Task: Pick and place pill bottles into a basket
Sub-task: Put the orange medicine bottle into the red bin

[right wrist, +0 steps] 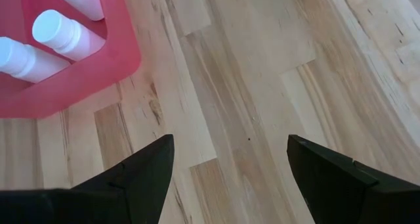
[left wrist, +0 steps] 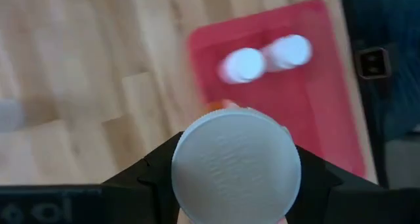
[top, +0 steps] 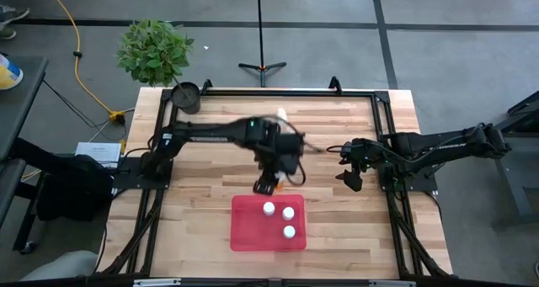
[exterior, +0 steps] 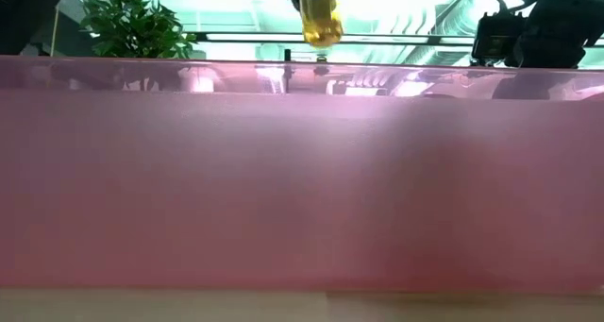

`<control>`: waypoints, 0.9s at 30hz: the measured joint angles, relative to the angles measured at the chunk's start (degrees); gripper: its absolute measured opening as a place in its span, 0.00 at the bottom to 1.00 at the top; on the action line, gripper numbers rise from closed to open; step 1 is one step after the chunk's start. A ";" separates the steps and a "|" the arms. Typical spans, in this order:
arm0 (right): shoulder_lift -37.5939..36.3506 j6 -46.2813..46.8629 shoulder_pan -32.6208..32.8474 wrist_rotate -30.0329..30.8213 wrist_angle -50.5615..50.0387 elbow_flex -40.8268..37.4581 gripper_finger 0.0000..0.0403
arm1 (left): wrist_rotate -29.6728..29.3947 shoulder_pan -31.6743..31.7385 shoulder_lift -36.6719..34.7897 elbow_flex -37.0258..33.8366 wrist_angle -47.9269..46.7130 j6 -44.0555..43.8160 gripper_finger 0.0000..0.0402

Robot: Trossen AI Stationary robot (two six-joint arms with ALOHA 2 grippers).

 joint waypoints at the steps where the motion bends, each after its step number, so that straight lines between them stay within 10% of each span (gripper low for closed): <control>1: 0.00 0.03 0.00 0.00 0.03 0.01 0.71 | -0.02 -1.11 0.00 -0.02 -0.12 -0.33 0.58; 27: 0.00 0.63 0.00 0.40 1.30 0.01 0.71 | -7.39 -21.51 0.11 -11.58 11.66 -6.72 0.57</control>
